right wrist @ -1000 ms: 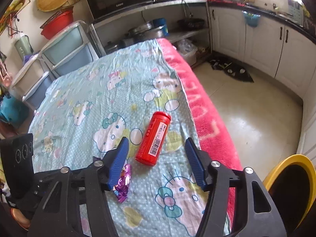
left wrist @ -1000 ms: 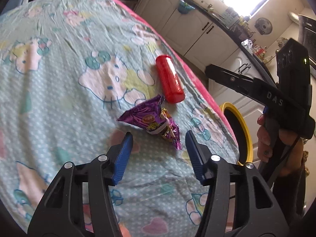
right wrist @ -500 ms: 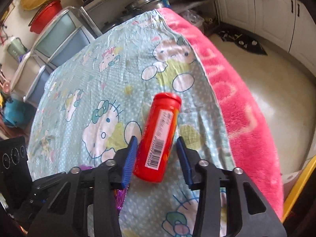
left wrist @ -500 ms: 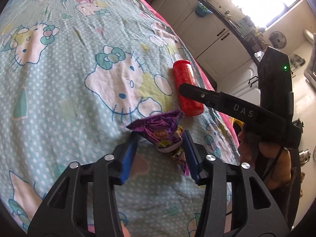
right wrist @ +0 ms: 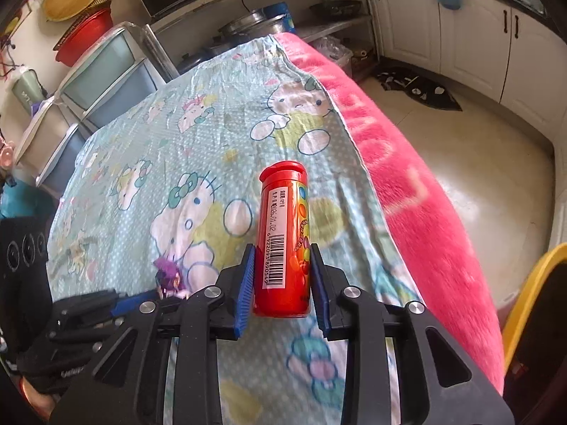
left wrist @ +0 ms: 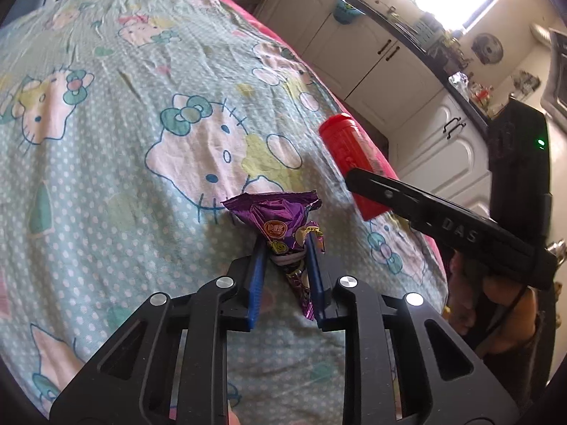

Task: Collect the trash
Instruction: 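Carry the purple wrapper and red container over the bin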

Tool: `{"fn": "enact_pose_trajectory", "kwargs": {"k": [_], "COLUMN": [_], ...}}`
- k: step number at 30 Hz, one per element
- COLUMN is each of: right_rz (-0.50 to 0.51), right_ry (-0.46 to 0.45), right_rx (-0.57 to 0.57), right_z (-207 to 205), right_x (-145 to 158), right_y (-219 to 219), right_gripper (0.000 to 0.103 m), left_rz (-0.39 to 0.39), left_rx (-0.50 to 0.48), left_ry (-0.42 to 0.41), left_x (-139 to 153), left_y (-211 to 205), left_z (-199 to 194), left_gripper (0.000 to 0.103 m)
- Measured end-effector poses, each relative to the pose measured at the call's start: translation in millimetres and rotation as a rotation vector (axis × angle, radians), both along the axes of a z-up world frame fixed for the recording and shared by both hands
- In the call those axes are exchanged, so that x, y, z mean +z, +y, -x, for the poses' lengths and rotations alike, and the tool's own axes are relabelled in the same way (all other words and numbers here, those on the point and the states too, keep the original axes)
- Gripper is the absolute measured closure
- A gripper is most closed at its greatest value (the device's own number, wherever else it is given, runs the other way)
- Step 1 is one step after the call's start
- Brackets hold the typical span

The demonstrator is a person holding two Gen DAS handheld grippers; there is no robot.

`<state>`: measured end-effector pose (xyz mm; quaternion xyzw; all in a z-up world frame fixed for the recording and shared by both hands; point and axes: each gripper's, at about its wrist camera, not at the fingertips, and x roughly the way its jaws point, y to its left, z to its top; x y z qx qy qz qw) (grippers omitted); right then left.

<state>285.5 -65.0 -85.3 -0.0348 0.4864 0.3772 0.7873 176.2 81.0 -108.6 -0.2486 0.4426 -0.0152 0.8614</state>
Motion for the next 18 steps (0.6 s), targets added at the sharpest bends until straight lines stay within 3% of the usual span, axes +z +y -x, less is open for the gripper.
{"fn": "enact_pose_trajectory", "kwargs": {"k": [18], "right_rz": [-0.083], "right_ry": [-0.090], "right_rx": [-0.061], "right_z": [61.5], "right_x": [44.8], "right_y": [-56.4], "right_gripper": [0.075], "left_rz": [-0.117], "left_rx": [-0.066], "left_ry": [-0.112], "left_x": [46.8], "left_y": [-12.6], "left_z": [30.5], "left_gripper": [0.090]}}
